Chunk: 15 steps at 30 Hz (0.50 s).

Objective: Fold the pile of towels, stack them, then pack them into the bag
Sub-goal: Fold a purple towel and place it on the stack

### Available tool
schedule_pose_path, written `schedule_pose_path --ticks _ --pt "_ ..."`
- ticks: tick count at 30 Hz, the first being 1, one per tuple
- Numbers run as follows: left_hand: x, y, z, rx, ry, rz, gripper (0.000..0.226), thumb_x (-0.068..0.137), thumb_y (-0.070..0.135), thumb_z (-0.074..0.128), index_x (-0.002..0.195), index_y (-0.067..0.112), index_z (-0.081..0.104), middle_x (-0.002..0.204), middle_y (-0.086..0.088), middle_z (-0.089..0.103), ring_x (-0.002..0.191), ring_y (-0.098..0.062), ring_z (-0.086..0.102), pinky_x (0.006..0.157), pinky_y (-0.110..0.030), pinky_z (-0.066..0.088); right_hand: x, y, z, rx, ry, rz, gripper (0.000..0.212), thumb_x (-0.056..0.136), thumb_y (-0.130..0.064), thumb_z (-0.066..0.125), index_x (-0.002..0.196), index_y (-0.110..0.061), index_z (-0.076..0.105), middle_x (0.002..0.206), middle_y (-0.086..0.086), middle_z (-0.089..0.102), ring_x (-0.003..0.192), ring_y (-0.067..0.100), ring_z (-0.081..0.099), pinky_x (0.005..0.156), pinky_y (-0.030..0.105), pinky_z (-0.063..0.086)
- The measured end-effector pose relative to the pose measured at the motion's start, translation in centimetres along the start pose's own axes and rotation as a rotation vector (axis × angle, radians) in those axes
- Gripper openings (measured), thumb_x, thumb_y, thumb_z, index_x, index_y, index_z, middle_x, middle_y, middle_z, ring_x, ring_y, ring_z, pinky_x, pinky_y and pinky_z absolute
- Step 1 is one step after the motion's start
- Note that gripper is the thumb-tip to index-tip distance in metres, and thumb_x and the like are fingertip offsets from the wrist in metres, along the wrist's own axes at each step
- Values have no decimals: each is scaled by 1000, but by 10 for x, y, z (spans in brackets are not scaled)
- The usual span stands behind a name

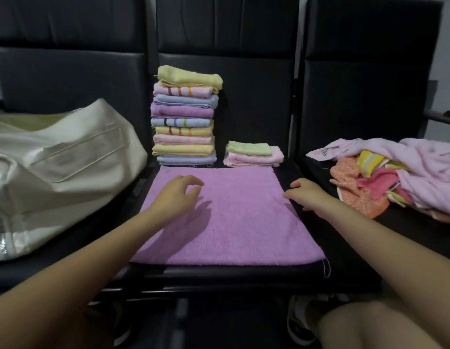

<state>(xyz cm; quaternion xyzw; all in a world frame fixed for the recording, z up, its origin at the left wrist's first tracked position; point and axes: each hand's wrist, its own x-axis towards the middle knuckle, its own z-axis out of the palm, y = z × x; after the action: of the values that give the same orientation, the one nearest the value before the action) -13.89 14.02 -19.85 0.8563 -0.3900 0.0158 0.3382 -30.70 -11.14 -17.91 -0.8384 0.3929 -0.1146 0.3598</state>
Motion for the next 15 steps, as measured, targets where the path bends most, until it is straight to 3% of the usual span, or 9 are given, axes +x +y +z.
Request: schedule_pose_path --ticks 2,4,7,10,12,15 --pt "-23 15 0 -15 -35 64 34 95 36 47 119 18 64 123 -5 61 118 -19 53 98 -28 36 -18 4 -9 -65 -57 80 53 87 -21 65 135 -8 46 127 12 52 104 24 53 80 38 51" --pt "-50 24 5 22 -132 133 64 82 60 34 124 20 60 124 -4 59 120 -19 51 102 -29 36 -35 7 -15 -182 -144 137 53 86 -28 68 130 -7 47 118 11 54 98 23 55 74 33 50" --pt "-83 18 21 264 -272 217 88 77 75 10 145 28 40 142 -1 46 133 -19 40 111 -38 30 -61 14 -16 -363 -258 118 43 82 -44 70 102 -8 58 94 5 58 77 17 55 63 28 47" --pt "-96 11 30 434 -247 277 92 77 75 -4 148 31 35 152 2 35 140 -18 32 115 -38 22 -82 20 -13 -496 -231 61 43 83 -44 69 65 -13 46 66 3 48 57 15 44 51 24 35" --pt "-95 12 30 441 -223 265 90 75 71 0 147 31 37 151 5 35 139 -17 32 114 -35 23 -87 25 -10 -417 -152 6 42 86 -36 66 60 -12 44 60 4 47 54 17 47 51 25 36" --pt "-89 9 27 376 -223 270 81 78 68 11 141 31 46 145 5 44 135 -18 39 111 -37 28 -91 37 -9 3 -71 -29 31 94 -17 55 66 -11 43 57 10 50 42 17 50 40 23 40"
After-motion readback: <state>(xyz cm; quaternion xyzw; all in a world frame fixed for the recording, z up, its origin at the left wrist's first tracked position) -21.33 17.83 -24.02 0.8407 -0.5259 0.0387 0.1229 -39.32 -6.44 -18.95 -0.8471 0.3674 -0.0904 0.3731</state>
